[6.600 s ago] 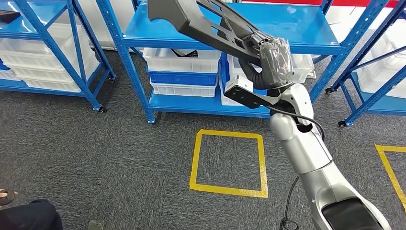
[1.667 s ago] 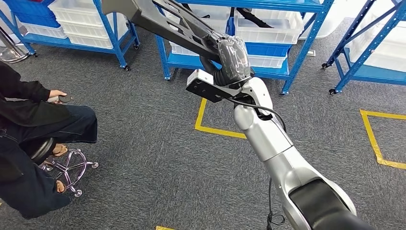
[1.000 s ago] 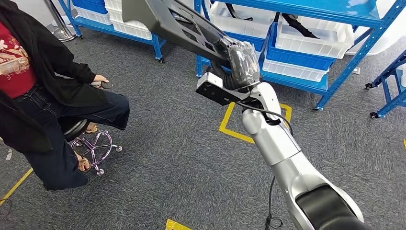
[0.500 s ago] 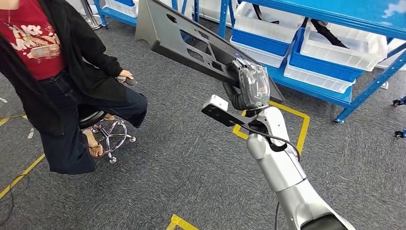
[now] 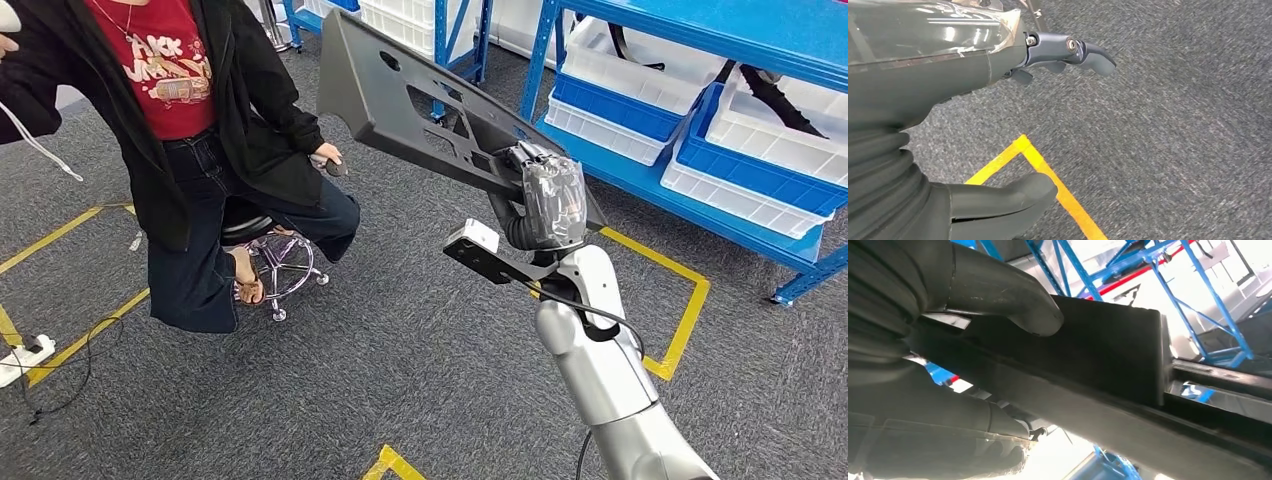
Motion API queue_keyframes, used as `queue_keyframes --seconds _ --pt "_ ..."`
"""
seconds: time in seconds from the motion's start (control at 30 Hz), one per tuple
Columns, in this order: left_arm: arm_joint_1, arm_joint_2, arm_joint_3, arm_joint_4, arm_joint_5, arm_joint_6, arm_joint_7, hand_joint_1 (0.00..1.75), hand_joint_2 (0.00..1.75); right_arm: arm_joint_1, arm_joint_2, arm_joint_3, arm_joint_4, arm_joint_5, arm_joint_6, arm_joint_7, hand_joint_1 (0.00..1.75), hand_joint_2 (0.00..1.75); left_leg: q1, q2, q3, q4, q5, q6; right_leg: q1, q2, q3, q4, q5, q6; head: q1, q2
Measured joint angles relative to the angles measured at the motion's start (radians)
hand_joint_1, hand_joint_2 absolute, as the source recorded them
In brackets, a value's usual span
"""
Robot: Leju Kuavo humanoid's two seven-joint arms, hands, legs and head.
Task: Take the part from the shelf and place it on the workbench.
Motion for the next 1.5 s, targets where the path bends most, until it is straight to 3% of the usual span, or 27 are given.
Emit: queue_keyframes --seconds 0.03,0.1,0.17,0.23,0.27,0.33,0.4,0.47,0.53,0.6,0.67,0.73,0.77,0.8,0.87,0.9,0.97,1.03,1.07,1.13,1.2,1.27,1.3,1.37,1.4,1.47,1.5 --pt "0.002 0.0 0.0 0.0 0.0 0.0 -0.002 0.0 1.75 -0.001 0.0 0.0 -0.002 0.001 0.004 0.0 1.75 1.75 0.002 0.001 -0.003 0.0 0.001 -0.005 -0.002 -0.007 0.0 0.0 0.003 -0.006 0.0 0.0" --pt "0.005 0.0 0.0 0.0 0.0 0.0 -0.006 0.0 1.75 -0.002 0.001 0.0 -0.007 0.003 0.012 0.0 1.75 1.75 0.004 0.039 -0.021 0.037 -0.023 -0.013 -0.005 -0.021 0.001 -0.003 0.008 -0.02 -0.004 0.0" --pt "0.004 0.0 0.0 0.0 0.0 0.0 -0.008 0.0 1.75 -0.002 0.002 -0.002 -0.012 0.004 0.021 0.0 1.75 1.75 0.004 0.089 -0.073 0.149 -0.085 -0.021 -0.002 -0.038 0.001 -0.004 0.008 -0.03 -0.008 0.0" --pt "0.004 -0.001 0.0 0.0 0.004 0.001 -0.009 0.0 1.75 -0.001 0.003 -0.003 -0.014 0.004 0.034 -0.001 1.75 1.75 0.006 0.105 -0.131 0.269 -0.134 -0.026 0.002 -0.059 0.001 -0.004 0.007 -0.034 -0.008 0.0" --pt "0.005 -0.001 0.0 0.0 0.006 0.001 -0.01 0.0 1.75 -0.002 0.003 -0.004 -0.014 0.002 0.042 -0.003 1.75 1.75 0.006 0.107 -0.141 0.287 -0.133 -0.025 0.004 -0.069 0.001 -0.004 0.006 -0.035 -0.008 0.0" --pt "0.006 0.001 0.001 0.0 0.011 0.002 -0.014 0.0 1.75 -0.009 0.004 -0.004 -0.014 -0.008 0.054 -0.011 1.75 1.75 0.004 0.118 -0.099 0.209 -0.085 -0.019 0.007 -0.09 0.002 -0.004 0.005 -0.037 -0.008 0.0" --pt "0.006 0.003 0.003 0.0 0.013 0.002 -0.023 0.0 1.75 -0.022 0.004 -0.008 -0.014 -0.024 0.059 -0.021 1.75 1.75 -0.004 0.163 -0.026 0.074 -0.033 -0.004 0.013 -0.107 0.004 -0.004 0.001 -0.035 -0.008 0.0" --pt "0.006 0.004 0.004 -0.001 0.016 0.003 -0.031 0.0 1.75 -0.034 0.003 -0.017 -0.014 -0.036 0.061 -0.029 1.75 1.75 -0.015 0.186 0.004 0.013 -0.019 0.008 0.02 -0.126 0.006 -0.005 -0.004 -0.029 -0.007 0.0" --pt "0.009 0.004 0.005 -0.001 0.018 0.005 -0.035 0.0 1.75 -0.041 0.001 -0.026 -0.014 -0.044 0.062 -0.035 1.75 1.75 -0.016 0.162 0.003 0.006 -0.015 0.017 0.023 -0.143 0.009 -0.007 -0.007 -0.022 -0.005 0.0" --pt "0.013 0.003 0.006 -0.001 0.019 0.007 -0.036 0.0 1.75 -0.044 -0.004 -0.034 -0.014 -0.053 0.063 -0.043 1.75 1.75 -0.011 0.139 0.008 -0.007 -0.005 0.03 0.021 -0.111 -0.002 0.021 -0.026 -0.018 -0.004 0.0" --pt "0.013 0.002 0.006 -0.002 0.019 0.009 -0.036 0.0 1.75 -0.045 -0.015 -0.045 -0.014 -0.061 0.064 -0.05 1.75 1.75 -0.007 0.114 0.011 -0.013 0.001 0.038 0.016 -0.055 -0.048 0.123 -0.074 -0.022 -0.001 0.0" --pt "0.014 0.002 0.006 -0.002 0.019 0.009 -0.036 0.0 1.75 -0.044 -0.027 -0.054 -0.014 -0.066 0.064 -0.053 1.75 1.75 -0.006 0.086 0.01 -0.013 0.002 0.04 0.012 -0.036 -0.113 0.252 -0.118 -0.023 0.001 0.0" --pt "0.015 0.002 0.006 -0.002 0.019 0.009 -0.036 0.0 1.75 -0.043 -0.031 -0.057 -0.014 -0.068 0.065 -0.053 1.75 1.75 -0.005 0.07 0.01 -0.013 0.002 0.039 0.01 -0.034 -0.132 0.283 -0.122 -0.017 0.001 0.0" --pt "0.017 0.001 0.006 -0.002 0.019 0.009 -0.036 0.0 1.75 -0.043 -0.034 -0.059 -0.014 -0.07 0.066 -0.054 1.75 1.75 -0.005 0.056 0.01 -0.012 0.002 0.039 0.008 -0.033 -0.13 0.27 -0.108 -0.008 0.001 0.0" --pt "0.018 0.002 0.007 -0.002 0.019 0.009 -0.037 0.0 1.75 -0.044 -0.038 -0.062 -0.013 -0.075 0.068 -0.058 1.75 1.75 -0.001 0.029 0.009 -0.006 0.001 0.034 -0.001 -0.017 -0.077 0.145 -0.048 0.015 0.001 0.0" --pt "0.018 0.002 0.007 -0.002 0.019 0.008 -0.039 0.0 1.75 -0.047 -0.039 -0.063 -0.013 -0.079 0.071 -0.06 1.75 1.75 -0.001 0.016 0.007 0.0 -0.002 0.028 -0.004 -0.003 -0.047 0.079 -0.022 0.021 0.002 0.0" --pt "0.019 0.004 0.009 -0.002 0.019 0.008 -0.043 0.0 1.75 -0.052 -0.042 -0.065 -0.01 -0.085 0.075 -0.065 1.75 1.75 -0.002 -0.003 -0.001 0.008 -0.004 0.016 -0.006 0.013 -0.015 0.012 0.002 0.016 0.002 0.0" --pt "0.024 0.006 0.01 -0.002 0.019 0.008 -0.045 0.0 1.75 -0.058 -0.043 -0.065 -0.006 -0.088 0.077 -0.068 1.75 1.75 0.0 -0.016 -0.007 0.007 0.0 0.005 -0.002 0.0 -0.013 0.01 0.006 0.001 0.001 0.0" --pt "0.027 0.006 0.011 -0.002 0.019 0.008 -0.045 0.0 1.75 -0.062 -0.043 -0.065 -0.004 -0.088 0.078 -0.068 1.75 1.75 0.001 -0.01 -0.01 0.011 -0.003 0.001 -0.003 -0.007 -0.012 0.008 0.009 -0.005 0.0 0.0" --pt "0.029 0.007 0.011 -0.002 0.019 0.008 -0.046 0.0 1.75 -0.072 -0.044 -0.065 -0.001 -0.09 0.078 -0.07 1.75 1.75 0.001 0.035 -0.034 0.062 -0.035 -0.007 -0.004 -0.024 -0.009 0.004 0.011 -0.02 -0.005 0.0" --pt "0.028 0.008 0.011 -0.002 0.019 0.008 -0.047 0.0 1.75 -0.077 -0.044 -0.065 0.003 -0.097 0.078 -0.074 1.75 1.75 0.002 0.089 -0.094 0.186 -0.098 -0.013 0.001 -0.042 -0.008 0.003 0.01 -0.03 -0.011 0.0" --pt "0.027 0.007 0.011 -0.002 0.019 0.007 -0.046 0.0 1.75 -0.079 -0.045 -0.066 0.011 -0.104 0.078 -0.079 1.75 1.75 0.003 0.105 -0.148 0.29 -0.131 -0.015 0.008 -0.063 -0.008 0.003 0.008 -0.033 -0.011 0.0" --pt "0.028 0.007 0.012 -0.002 0.019 0.007 -0.046 0.0 1.75 -0.079 -0.045 -0.066 0.015 -0.107 0.078 -0.082 1.75 1.75 0.003 0.108 -0.151 0.292 -0.122 -0.013 0.01 -0.074 -0.007 0.004 0.006 -0.035 -0.011 0.0" --pt "0.028 0.008 0.013 -0.002 0.019 0.008 -0.045 0.0 1.75 -0.085 -0.045 -0.065 0.023 -0.109 0.078 -0.086 1.75 1.75 -0.002 0.123 -0.095 0.186 -0.063 0.0 0.014 -0.094 -0.005 0.003 0.004 -0.038 -0.011 0.0" --pt "0.027 0.01 0.015 -0.003 0.019 0.008 -0.045 0.0 1.75 -0.09 -0.045 -0.066 0.026 -0.111 0.078 -0.088 1.75 1.75 -0.009 0.145 -0.057 0.115 -0.039 0.01 0.017 -0.103 -0.004 0.003 0.002 -0.038 -0.011 0.0" --pt "0.026 0.012 0.021 -0.004 0.021 0.009 -0.046 0.0 1.75 -0.101 -0.045 -0.066 0.035 -0.116 0.076 -0.092 1.75 1.75 -0.023 0.177 -0.01 0.027 -0.015 0.025 0.023 -0.119 -0.003 0.003 -0.001 -0.034 -0.01 0.0" --pt "0.026 0.013 0.023 -0.005 0.022 0.009 -0.047 0.0 1.75 -0.105 -0.045 -0.066 0.04 -0.119 0.076 -0.094 1.75 1.75 -0.029 0.179 -0.007 0.016 -0.016 0.029 0.025 -0.127 -0.003 0.002 -0.003 -0.031 -0.01 0.0"
